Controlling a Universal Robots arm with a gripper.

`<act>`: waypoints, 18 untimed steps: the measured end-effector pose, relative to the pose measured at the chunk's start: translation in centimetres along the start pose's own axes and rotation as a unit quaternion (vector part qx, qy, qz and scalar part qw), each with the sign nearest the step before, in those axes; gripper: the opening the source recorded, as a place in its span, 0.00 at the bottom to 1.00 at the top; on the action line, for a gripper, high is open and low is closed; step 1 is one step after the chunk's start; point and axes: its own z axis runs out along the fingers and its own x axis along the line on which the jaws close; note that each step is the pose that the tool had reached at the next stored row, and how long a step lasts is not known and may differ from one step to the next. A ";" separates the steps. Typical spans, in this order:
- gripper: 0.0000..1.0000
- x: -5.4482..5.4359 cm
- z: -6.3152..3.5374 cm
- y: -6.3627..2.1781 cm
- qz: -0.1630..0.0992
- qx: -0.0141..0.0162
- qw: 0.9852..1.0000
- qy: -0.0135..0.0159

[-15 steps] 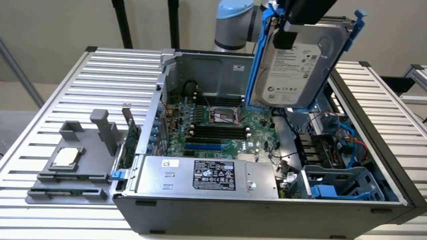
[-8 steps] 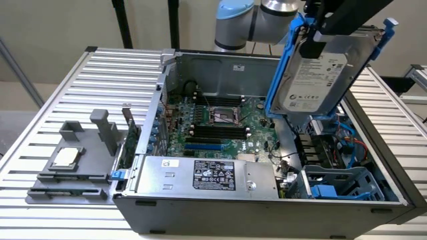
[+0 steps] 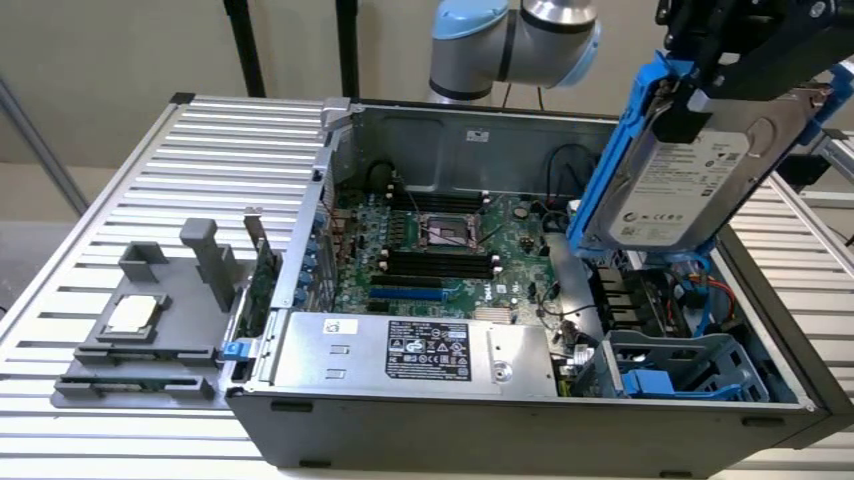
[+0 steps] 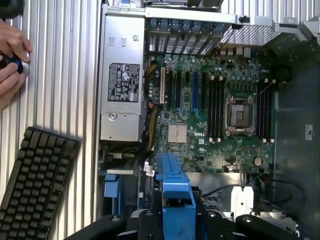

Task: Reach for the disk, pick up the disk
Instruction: 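Pick up the disk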

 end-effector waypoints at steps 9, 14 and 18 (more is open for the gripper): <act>0.33 3.1 0.16 -1.73 0.000 0.000 1.000 0.000; 0.33 5.0 0.23 -2.53 0.000 0.000 1.000 0.000; 0.33 6.2 0.34 -3.32 0.000 0.000 1.000 0.000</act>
